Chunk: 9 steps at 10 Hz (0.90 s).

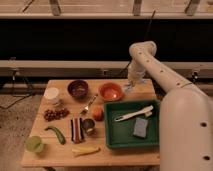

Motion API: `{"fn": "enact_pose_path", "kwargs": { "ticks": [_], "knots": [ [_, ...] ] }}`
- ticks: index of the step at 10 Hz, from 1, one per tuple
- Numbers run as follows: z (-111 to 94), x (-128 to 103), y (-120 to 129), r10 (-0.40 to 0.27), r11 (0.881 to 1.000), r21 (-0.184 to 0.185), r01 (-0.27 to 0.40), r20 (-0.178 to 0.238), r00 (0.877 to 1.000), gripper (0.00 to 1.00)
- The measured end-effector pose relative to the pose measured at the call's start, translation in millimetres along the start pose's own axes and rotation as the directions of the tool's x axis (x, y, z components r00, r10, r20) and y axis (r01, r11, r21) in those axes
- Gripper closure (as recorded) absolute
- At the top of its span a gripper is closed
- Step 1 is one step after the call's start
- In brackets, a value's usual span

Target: Place towel in tray

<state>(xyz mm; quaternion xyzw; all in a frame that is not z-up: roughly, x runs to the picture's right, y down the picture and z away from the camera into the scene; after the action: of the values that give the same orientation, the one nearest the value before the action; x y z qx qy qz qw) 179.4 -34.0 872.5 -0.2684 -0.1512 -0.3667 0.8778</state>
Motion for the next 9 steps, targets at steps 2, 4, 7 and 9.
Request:
{"fn": "enact_pose_path", "kwargs": {
  "ticks": [2,4,7,9],
  "knots": [
    [-31,-18,5,-0.053,0.998,0.017,0.053,0.041,0.998,1.0],
    [-51,-46,27,-0.11,0.994,0.019,0.109,0.083,0.99,1.0],
    [-61,-79,74,-0.141,0.989,-0.012,0.144,0.147,0.979,1.0],
    [-56,-96,101,-0.148,0.986,-0.044,0.158,0.174,0.974,1.0]
  ]
}}
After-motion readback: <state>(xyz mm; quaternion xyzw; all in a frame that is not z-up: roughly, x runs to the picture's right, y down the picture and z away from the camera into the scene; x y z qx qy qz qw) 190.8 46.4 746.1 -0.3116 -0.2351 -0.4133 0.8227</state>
